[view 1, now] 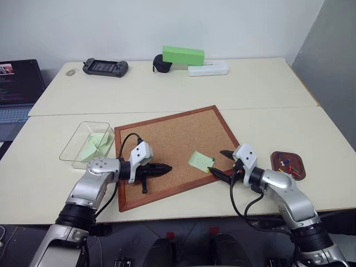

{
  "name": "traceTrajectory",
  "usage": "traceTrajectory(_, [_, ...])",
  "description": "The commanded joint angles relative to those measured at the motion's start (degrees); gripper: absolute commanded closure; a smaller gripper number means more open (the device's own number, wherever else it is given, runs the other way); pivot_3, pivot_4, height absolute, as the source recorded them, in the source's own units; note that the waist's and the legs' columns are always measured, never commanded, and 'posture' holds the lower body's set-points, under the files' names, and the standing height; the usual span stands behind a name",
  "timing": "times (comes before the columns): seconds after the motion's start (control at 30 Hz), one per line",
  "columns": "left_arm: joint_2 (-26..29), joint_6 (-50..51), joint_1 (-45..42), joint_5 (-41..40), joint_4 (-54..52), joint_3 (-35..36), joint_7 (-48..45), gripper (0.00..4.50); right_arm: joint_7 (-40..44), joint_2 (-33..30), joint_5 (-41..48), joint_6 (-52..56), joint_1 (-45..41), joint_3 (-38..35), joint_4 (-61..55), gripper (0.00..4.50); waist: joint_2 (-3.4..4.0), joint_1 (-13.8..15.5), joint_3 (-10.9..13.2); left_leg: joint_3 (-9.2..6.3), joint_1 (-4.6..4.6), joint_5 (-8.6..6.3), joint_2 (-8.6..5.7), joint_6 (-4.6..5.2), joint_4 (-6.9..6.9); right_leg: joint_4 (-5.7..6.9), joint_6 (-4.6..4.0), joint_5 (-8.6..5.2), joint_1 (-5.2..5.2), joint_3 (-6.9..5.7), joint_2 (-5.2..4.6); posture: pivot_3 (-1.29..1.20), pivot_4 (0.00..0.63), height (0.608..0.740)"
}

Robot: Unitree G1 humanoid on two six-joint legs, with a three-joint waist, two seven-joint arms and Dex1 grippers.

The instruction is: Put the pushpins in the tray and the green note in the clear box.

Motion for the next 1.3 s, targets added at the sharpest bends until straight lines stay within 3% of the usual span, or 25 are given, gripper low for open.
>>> traceTrajectory(0.03, [0.8,1.3,2.3,2.3,0.6,-2.7,-1.1,4.50,0.0,1.5,0.3,-1.2,-2.2,-0.2,0.4,0.19,0.00,0.0,0.0,0.00,0.00,0.00,0.00,0.00,0.00,0.00,0.00,0.00,0.00,0.00,0.00,0.00,0.150,0.740])
traceTrajectory(0.17, [1.1,1.6,2.9,2.1,-0.1,-2.6,-1.0,4.50,0.1,2.1,0.0,-1.6,-3.1,-0.3,2.0,0.74,0.00,0.0,0.0,0.00,0.00,0.00,0.01,0.00,-0.01,0.00,0.00,0.00,-0.02,0.01,0.00,0.00,0.150,0.740])
traceTrajectory(0.47, [1.3,2.0,3.1,2.0,-0.4,-2.3,-0.7,4.50,1.7,1.4,-0.6,-2.2,-2.1,0.7,2.2,2.60,0.00,0.0,0.0,0.01,-0.01,0.00,0.00,0.00,-0.01,-0.01,-0.01,0.00,-0.02,0.00,-0.01,0.00,0.150,0.740])
traceTrajectory(0.5, [1.3,2.1,3.2,2.0,-0.5,-2.3,-0.7,4.50,1.7,1.4,-0.6,-2.1,-1.9,0.8,1.9,2.97,0.00,0.0,0.0,0.01,0.00,0.00,0.01,0.00,-0.01,-0.01,-0.01,0.00,-0.02,0.00,0.00,0.00,0.150,0.740])
traceTrajectory(0.6, [1.4,2.1,3.3,2.0,-0.6,-2.2,-0.7,4.50,2.0,1.0,-1.1,-2.4,-1.8,1.6,1.4,3.35,0.00,0.0,0.0,0.01,0.00,0.00,0.01,0.00,0.00,0.00,-0.01,0.00,-0.01,0.00,0.00,0.00,0.150,0.740])
traceTrajectory(0.77, [1.2,2.7,3.2,1.9,-1.0,-2.3,-0.3,4.50,1.4,1.4,-1.5,-2.5,-2.0,1.5,2.1,4.42,0.00,0.0,0.0,0.01,0.00,0.00,0.01,0.00,0.00,0.00,-0.01,0.00,-0.01,0.00,0.00,0.00,0.150,0.740])
traceTrajectory(0.97, [1.5,3.8,3.4,2.4,-0.9,-2.5,0.3,4.50,-0.1,2.1,-0.6,-1.8,-2.5,-0.6,1.3,4.49,0.00,-0.1,0.0,0.01,0.01,0.00,0.01,0.00,0.00,0.01,-0.01,0.00,-0.01,0.01,0.00,0.00,0.150,0.740])
traceTrajectory(1.3, [1.4,3.7,3.3,4.0,0.4,-3.5,1.8,4.50,-2.8,1.7,4.9,4.2,-1.4,-5.4,-9.5,4.49,0.00,0.1,0.0,-0.01,0.00,0.00,-0.01,0.00,0.00,0.10,-0.01,0.00,-0.03,0.01,-0.01,0.00,0.150,0.740])
